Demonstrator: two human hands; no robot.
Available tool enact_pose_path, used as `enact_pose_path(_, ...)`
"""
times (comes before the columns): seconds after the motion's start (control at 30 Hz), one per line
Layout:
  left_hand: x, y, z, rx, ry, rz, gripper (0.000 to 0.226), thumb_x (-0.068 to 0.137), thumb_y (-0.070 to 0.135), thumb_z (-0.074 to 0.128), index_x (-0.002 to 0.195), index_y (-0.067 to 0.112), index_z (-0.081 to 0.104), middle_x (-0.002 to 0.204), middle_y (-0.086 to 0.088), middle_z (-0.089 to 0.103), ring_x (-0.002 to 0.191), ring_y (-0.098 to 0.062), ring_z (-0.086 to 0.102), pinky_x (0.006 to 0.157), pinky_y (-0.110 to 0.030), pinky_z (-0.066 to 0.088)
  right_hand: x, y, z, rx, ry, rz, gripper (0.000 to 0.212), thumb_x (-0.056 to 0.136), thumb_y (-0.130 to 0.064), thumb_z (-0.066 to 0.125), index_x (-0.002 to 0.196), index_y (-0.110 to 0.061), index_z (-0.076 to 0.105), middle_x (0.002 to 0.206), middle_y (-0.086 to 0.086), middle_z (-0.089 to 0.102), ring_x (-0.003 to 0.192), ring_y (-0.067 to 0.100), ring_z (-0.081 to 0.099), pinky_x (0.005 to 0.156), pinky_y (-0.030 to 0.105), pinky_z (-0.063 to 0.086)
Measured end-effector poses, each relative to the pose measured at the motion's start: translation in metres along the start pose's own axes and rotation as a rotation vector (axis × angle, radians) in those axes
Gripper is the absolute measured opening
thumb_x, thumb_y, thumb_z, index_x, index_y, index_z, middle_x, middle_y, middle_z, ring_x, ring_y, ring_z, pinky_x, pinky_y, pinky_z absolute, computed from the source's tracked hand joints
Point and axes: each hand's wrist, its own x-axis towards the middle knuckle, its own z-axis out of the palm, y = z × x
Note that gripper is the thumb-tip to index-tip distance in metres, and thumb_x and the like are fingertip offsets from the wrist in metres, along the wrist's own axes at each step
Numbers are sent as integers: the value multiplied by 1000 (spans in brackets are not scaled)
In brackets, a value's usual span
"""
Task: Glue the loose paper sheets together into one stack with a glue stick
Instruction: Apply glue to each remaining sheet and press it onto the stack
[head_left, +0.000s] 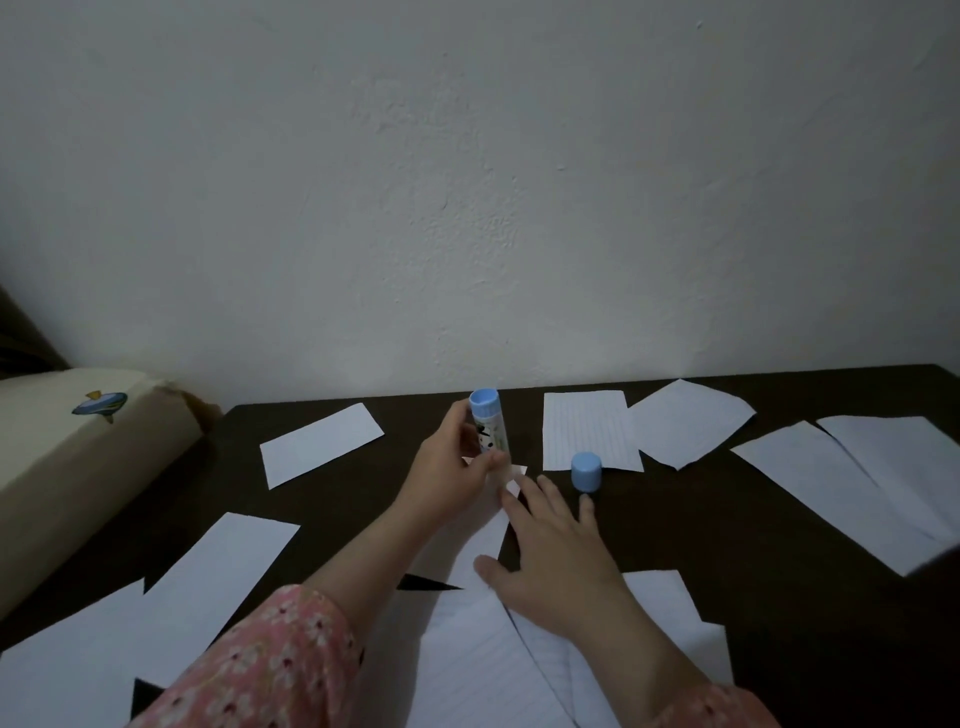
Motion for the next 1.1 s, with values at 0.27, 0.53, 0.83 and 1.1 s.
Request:
enact_pose_path(0.27, 7, 7, -5, 55, -76, 14, 50, 89, 17, 64, 133, 25, 39, 105, 9, 54, 95, -8, 55, 65, -13, 41, -2, -1, -1, 39, 26, 14, 79, 90, -62, 41, 153, -29, 6, 162, -4, -2, 148, 18, -9, 115, 51, -10)
enact_pose_path(0.53, 8, 4, -10, 100, -79, -24, 51, 90, 14, 62, 134, 23, 38, 131, -5, 55, 120, -21, 53, 91, -30, 47, -3, 1, -1, 37, 32, 7, 79, 91, -62, 39, 154, -28, 8, 162, -4, -2, 148, 17, -10, 115, 50, -10)
enact_pose_path(0.83, 9, -7, -24, 116, -34, -123, 48, 91, 11, 60, 132, 21, 38, 136, -8, 52, 127, -26, 49, 99, -42, 45, -2, 2, 1, 35, 30, 6, 78, 90, -62, 38, 154, -28, 8, 162, -4, -4, 147, 17, -11, 115, 50, -10)
enact_pose_path(1.1, 7, -12, -30, 127, 25, -172, 47, 92, 12, 59, 132, 20, 37, 135, -8, 52, 127, -26, 49, 98, -42, 45, 0, 2, 2, 22, 30, 15, 78, 90, -63, 38, 154, -28, 8, 162, -4, -3, 147, 17, -11, 115, 51, -10)
